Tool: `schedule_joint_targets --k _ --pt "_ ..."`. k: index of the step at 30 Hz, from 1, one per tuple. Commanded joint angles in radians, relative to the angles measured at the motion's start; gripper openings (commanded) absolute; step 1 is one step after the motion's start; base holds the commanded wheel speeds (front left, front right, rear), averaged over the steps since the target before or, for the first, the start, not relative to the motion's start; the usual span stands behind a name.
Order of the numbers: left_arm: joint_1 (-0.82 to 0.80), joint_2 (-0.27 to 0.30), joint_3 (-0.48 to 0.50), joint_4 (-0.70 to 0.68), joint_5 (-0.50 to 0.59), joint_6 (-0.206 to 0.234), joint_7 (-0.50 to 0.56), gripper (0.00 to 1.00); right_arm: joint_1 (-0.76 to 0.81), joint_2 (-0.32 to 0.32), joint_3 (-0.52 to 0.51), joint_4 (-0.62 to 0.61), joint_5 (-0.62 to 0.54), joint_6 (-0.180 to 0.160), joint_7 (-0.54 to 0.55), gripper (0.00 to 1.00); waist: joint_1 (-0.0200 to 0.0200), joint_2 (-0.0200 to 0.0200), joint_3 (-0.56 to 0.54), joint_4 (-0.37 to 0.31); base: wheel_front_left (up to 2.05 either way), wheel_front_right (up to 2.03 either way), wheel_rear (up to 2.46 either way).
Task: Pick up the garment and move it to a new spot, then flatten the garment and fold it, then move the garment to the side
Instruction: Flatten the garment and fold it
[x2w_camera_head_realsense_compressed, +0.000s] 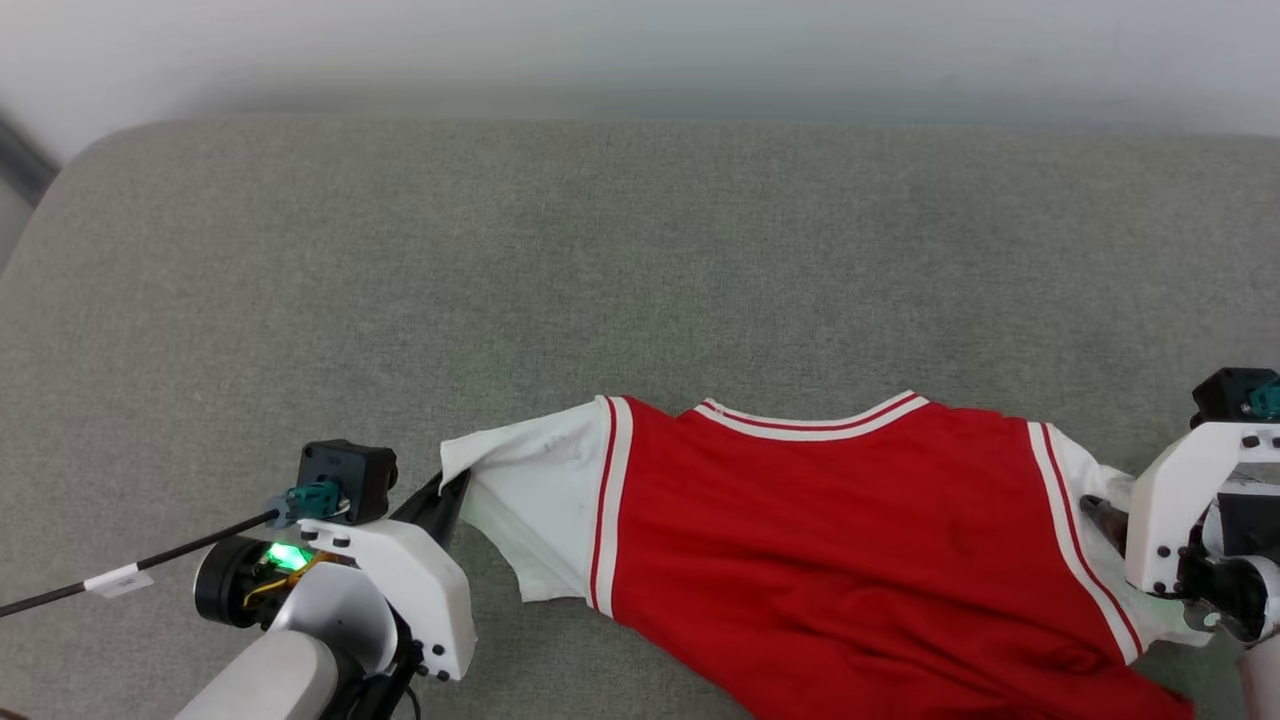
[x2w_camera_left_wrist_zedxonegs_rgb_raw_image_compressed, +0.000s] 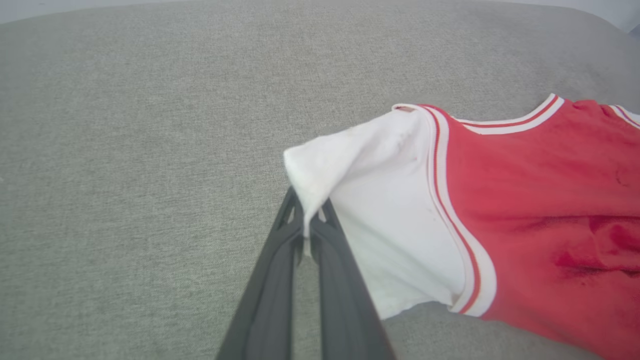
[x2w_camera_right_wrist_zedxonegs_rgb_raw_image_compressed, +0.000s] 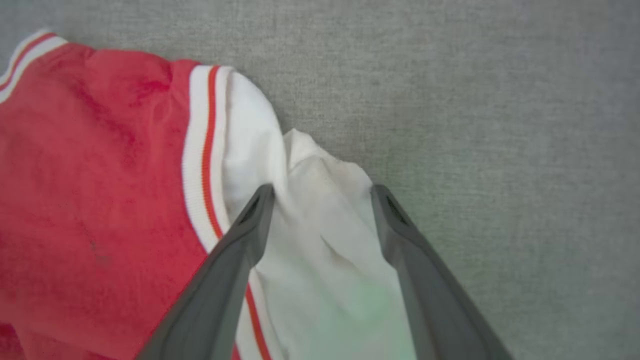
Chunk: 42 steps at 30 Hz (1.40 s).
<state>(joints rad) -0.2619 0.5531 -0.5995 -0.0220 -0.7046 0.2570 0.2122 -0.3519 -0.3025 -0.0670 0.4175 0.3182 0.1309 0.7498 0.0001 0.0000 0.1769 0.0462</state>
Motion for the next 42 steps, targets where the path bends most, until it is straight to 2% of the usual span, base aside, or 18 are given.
schedule_joint_targets --k 1,4,7,8,10,13,17,20,24,31,36,42 --pt "-0.017 -0.004 0.001 -0.002 0.006 -0.002 -0.006 0.00 -0.021 -0.003 0.012 0.032 -0.005 0.000 0.017 1.00 -0.0001 0.0000 0.033 0.020 0.00 0.00 0.00" --pt "-0.023 -0.008 -0.001 0.001 0.007 -0.006 -0.008 0.00 -0.025 0.005 0.015 0.083 -0.002 0.000 0.054 1.00 -0.0001 0.0000 0.042 0.026 0.00 0.00 0.00" --pt "-0.027 -0.013 -0.003 0.009 0.003 -0.009 -0.014 0.00 -0.010 0.028 0.012 0.162 0.003 -0.001 0.134 1.00 -0.0001 0.0000 0.047 0.031 0.00 0.00 0.00" --pt "-0.027 -0.014 -0.004 0.011 0.002 -0.009 -0.016 0.00 -0.004 0.038 0.013 0.181 0.010 -0.001 0.162 0.77 -0.0001 0.0000 0.046 0.032 0.00 0.00 0.00" --pt "-0.026 -0.015 -0.002 0.018 -0.001 -0.011 -0.020 0.00 -0.006 0.051 0.011 0.198 0.018 0.000 0.190 0.01 -0.0001 0.0000 0.042 0.031 0.00 0.00 0.00" --pt "-0.024 -0.014 0.003 0.026 -0.005 -0.013 -0.027 0.00 -0.024 0.046 0.012 0.186 0.024 0.000 0.194 0.00 -0.0001 0.0000 0.026 0.022 0.00 0.00 0.00" --pt "-0.033 -0.006 0.013 0.030 -0.002 -0.011 -0.043 0.00 -0.066 0.031 0.020 0.124 0.032 0.000 0.144 0.00 -0.0001 0.0000 -0.003 0.003 0.00 0.00 0.00" --pt "-0.056 -0.003 0.028 0.035 0.007 -0.009 -0.061 0.00 -0.102 0.007 0.028 0.066 0.011 0.000 0.071 0.00 -0.0001 0.0000 -0.028 -0.011 0.00 0.00 0.00" --pt "-0.115 -0.002 0.052 0.057 0.008 -0.023 -0.077 0.00 -0.135 0.009 0.030 0.019 -0.022 0.000 -0.033 0.00 -0.0001 0.0000 -0.071 -0.031 0.00 0.00 0.00" --pt "-0.275 -0.031 0.103 0.142 -0.005 -0.043 -0.107 0.00 -0.238 0.032 0.020 0.013 -0.051 0.000 -0.186 0.00 -0.0001 0.0000 -0.130 -0.058 0.00 0.00 0.00" --pt "-0.424 -0.059 0.129 0.277 -0.020 -0.099 -0.133 0.00 -0.352 0.048 0.028 0.051 -0.069 0.000 -0.289 0.00 -0.0001 0.0000 -0.132 -0.075 0.00 0.00 0.00" --pt "-0.646 -0.085 0.160 0.437 0.000 -0.147 -0.196 0.00 -0.544 0.068 0.001 0.111 -0.105 0.000 -0.395 0.00 -0.0001 0.0000 -0.066 -0.084 0.00 0.00 0.00"
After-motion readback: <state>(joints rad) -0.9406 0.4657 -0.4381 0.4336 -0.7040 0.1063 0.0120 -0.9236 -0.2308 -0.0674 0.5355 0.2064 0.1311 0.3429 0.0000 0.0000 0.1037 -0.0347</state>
